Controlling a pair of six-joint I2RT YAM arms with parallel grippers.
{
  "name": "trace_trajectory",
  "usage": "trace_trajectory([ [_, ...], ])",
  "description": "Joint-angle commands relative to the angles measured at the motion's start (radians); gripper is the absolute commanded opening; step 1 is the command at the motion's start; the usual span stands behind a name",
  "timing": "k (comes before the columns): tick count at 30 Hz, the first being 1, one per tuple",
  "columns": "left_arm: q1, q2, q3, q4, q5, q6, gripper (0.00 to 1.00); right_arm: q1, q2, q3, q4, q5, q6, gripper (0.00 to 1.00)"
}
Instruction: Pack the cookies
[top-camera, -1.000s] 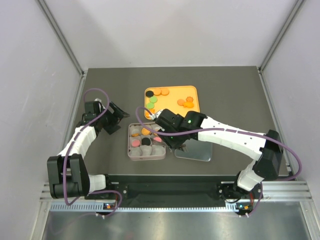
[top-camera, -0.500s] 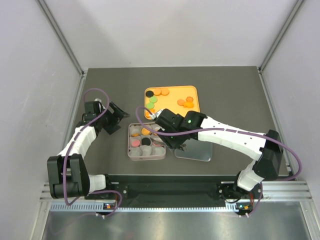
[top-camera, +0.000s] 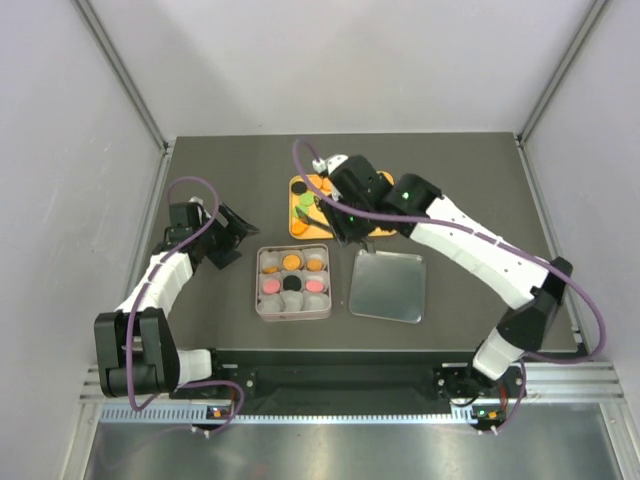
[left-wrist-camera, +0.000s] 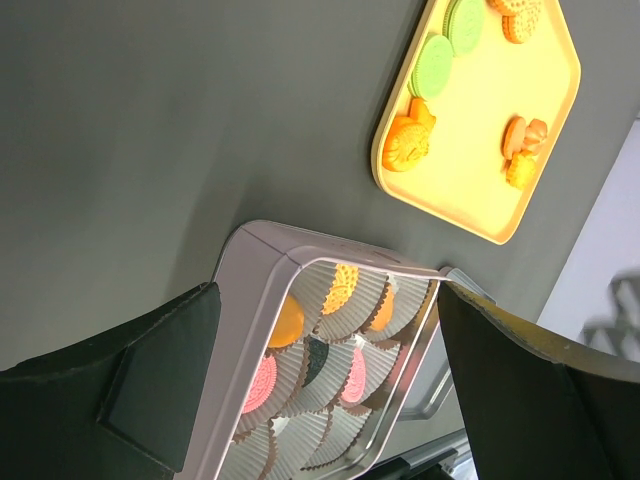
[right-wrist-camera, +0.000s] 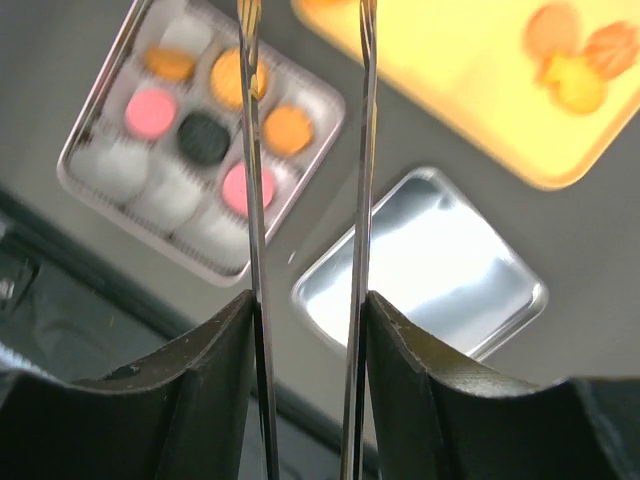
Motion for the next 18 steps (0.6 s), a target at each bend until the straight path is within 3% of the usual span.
trace_trajectory([
  [1,0.006,0.005,0.001,0.042,0.019,-0.002,0.94,-0.078,0.131,0.089,0.080,-0.006,-0.047,0.45],
  [9,0.006,-0.001,0.006,0.035,0.010,0.004,0.94,-0.127,0.423,0.336,0.089,-0.026,-0.081,0.45],
  [18,0.004,0.004,0.008,0.036,0.013,0.001,0.94,-0.127,0.487,0.354,0.094,-0.005,-0.079,0.47],
])
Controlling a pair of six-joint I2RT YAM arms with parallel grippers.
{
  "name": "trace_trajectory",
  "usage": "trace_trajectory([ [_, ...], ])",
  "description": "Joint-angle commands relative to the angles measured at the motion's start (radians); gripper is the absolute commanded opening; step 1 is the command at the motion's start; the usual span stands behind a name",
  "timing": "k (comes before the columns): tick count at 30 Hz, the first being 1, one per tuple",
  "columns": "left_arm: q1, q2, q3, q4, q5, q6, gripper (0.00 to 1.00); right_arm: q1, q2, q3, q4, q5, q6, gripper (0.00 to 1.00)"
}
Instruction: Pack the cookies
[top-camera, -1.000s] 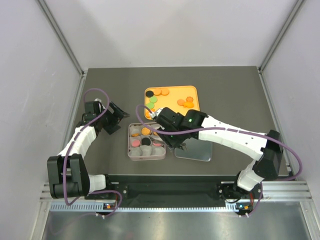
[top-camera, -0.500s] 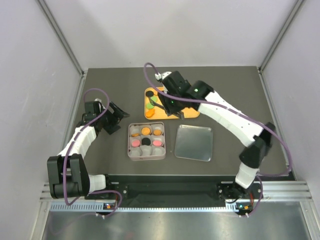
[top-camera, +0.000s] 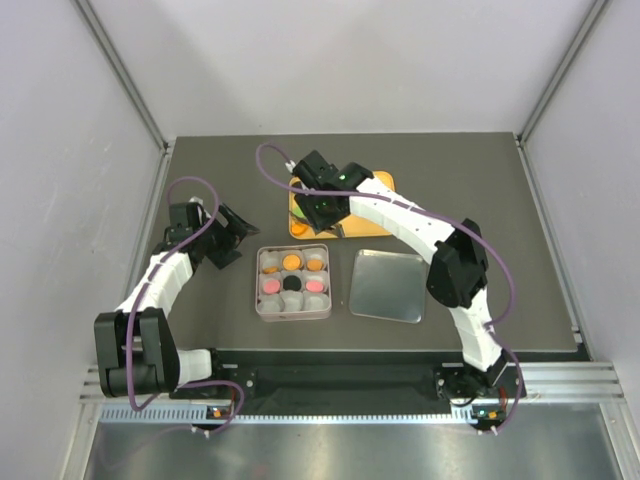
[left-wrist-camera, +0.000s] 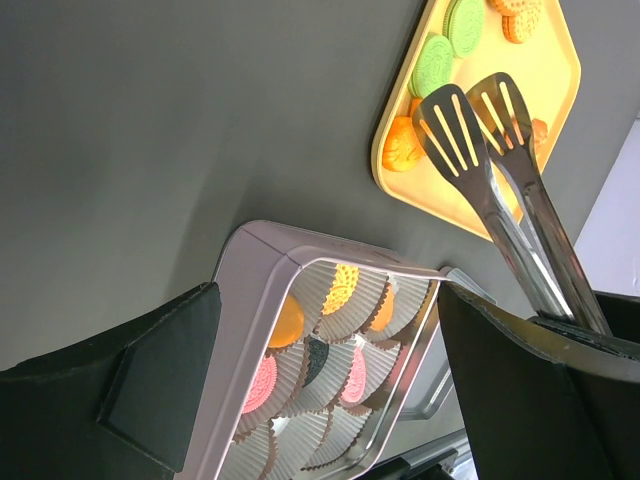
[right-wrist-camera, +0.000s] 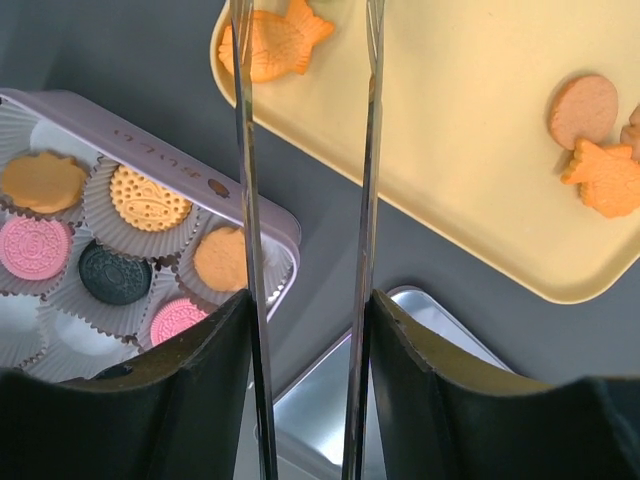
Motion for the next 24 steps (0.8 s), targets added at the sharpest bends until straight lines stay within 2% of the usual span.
trace_trajectory([
  [1,0.006,0.004,0.006,0.038,0.016,0.001,0.94,-0.006,-0.011,0.068,0.029,0.012,-0.013,0.48],
  [24,0.006,0.002,0.001,0.043,0.016,0.001,0.94,-0.029,0.097,0.119,0.049,0.008,0.001,0.48],
])
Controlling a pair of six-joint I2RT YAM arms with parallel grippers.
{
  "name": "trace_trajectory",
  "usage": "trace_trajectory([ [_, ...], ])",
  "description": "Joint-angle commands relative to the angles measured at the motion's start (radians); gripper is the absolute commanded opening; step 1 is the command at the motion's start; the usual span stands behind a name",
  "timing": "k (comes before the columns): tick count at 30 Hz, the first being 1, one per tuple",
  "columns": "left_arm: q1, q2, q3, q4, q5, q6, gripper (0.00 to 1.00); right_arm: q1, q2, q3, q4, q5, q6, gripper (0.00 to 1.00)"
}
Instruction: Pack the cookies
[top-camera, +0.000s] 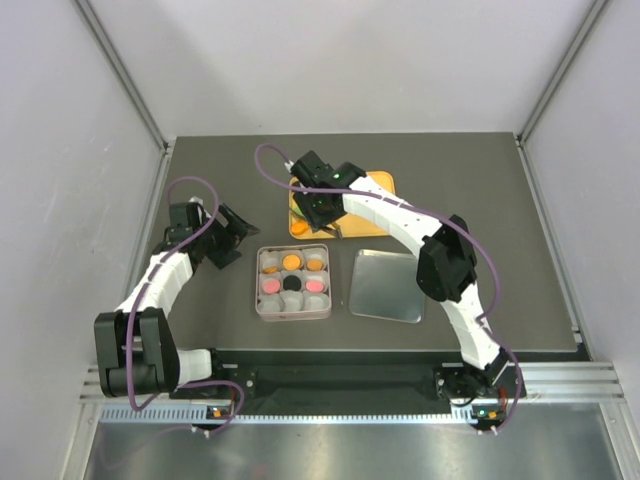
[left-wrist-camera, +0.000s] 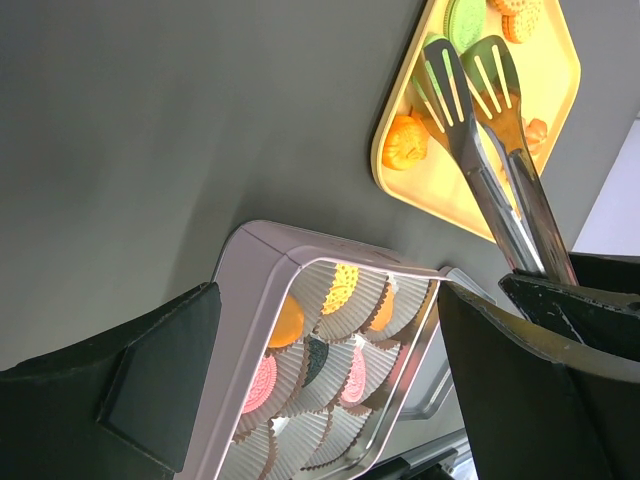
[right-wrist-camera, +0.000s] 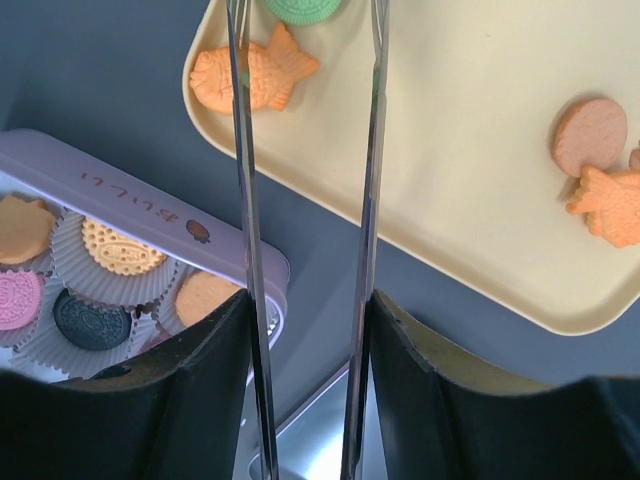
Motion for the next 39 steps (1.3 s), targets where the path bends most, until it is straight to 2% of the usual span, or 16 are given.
trace_trajectory([
  [1,0.006,0.002,0.001,0.041,0.015,0.001,0.94,-0.008,0.007,0.058,0.037,-0.001,0.000,0.48],
  [21,0.006,0.002,0.017,0.031,0.018,0.007,0.94,-0.050,-0.054,0.028,0.054,-0.018,0.011,0.34],
  [33,0.004,-0.001,0.034,0.015,0.012,0.013,0.94,-0.065,-0.154,-0.003,0.076,0.002,0.019,0.33],
  [39,0.006,-0.001,0.044,0.007,0.003,0.018,0.94,-0.054,-0.251,-0.070,0.079,-0.003,0.011,0.33],
])
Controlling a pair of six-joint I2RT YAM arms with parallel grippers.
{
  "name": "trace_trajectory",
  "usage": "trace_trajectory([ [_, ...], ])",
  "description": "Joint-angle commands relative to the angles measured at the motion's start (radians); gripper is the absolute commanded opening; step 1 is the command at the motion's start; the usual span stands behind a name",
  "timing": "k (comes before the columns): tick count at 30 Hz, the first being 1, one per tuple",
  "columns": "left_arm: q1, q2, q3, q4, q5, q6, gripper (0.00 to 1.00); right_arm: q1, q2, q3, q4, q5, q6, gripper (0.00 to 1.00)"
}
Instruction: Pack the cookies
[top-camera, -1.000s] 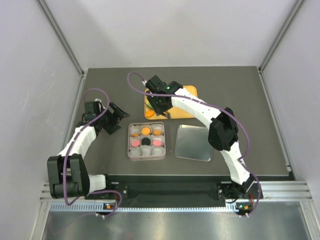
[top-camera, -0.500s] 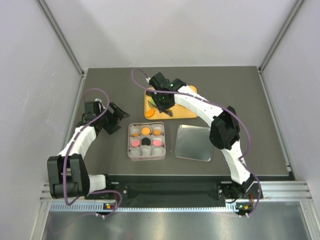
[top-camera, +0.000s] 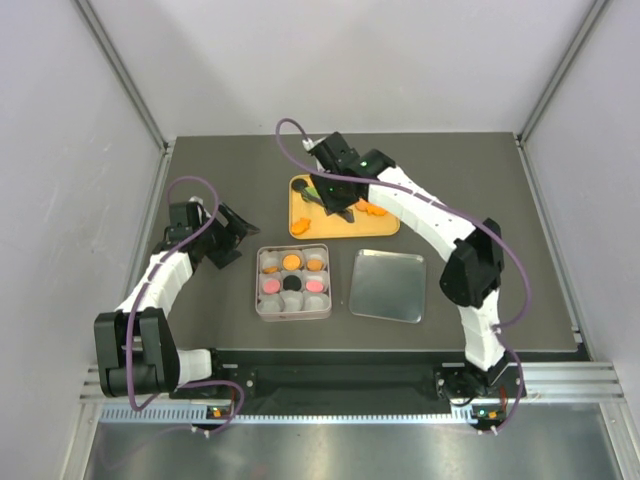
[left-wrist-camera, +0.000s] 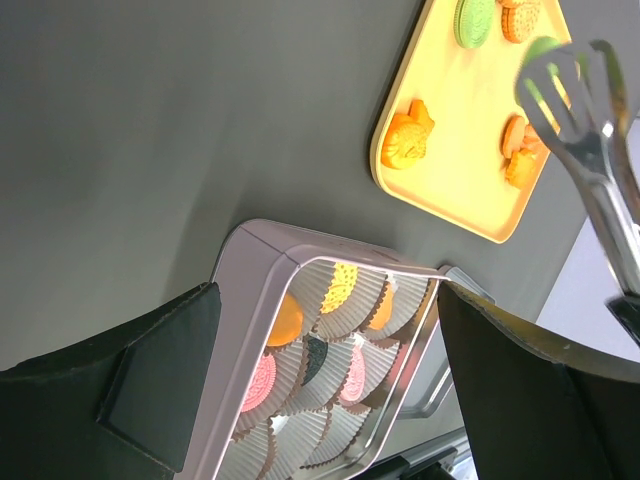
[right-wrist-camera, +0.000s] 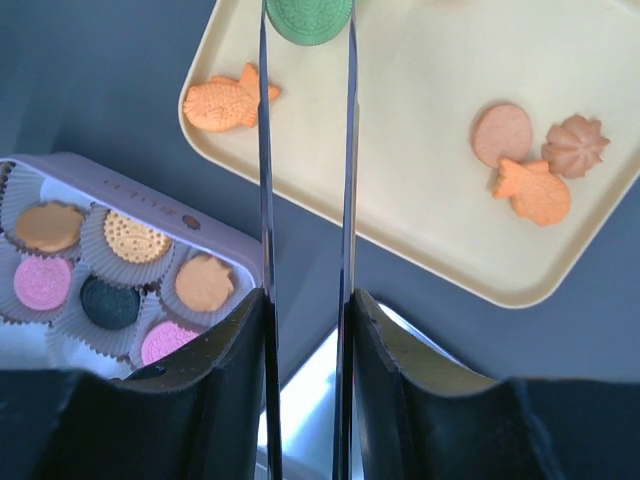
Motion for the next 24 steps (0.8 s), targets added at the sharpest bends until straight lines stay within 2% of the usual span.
trace_trajectory([
  [1,0.006,0.001,0.044,0.011,-0.001,0.018,0.94,0.007,-0.147,-0.035,0.052,0.011,0.002,0.33],
  [8,0.008,0.002,0.046,0.007,-0.008,0.021,0.94,0.098,-0.342,-0.236,0.037,-0.021,-0.003,0.33],
  [12,0.008,0.005,0.041,0.010,-0.006,0.020,0.95,0.214,-0.440,-0.305,0.000,-0.025,0.009,0.33],
  [17,0.011,0.010,0.032,0.019,-0.005,0.015,0.94,0.328,-0.471,-0.365,-0.012,-0.070,0.037,0.33],
  [24,0.009,0.010,0.027,0.020,-0.003,0.015,0.95,0.406,-0.445,-0.422,-0.014,-0.108,0.057,0.33],
])
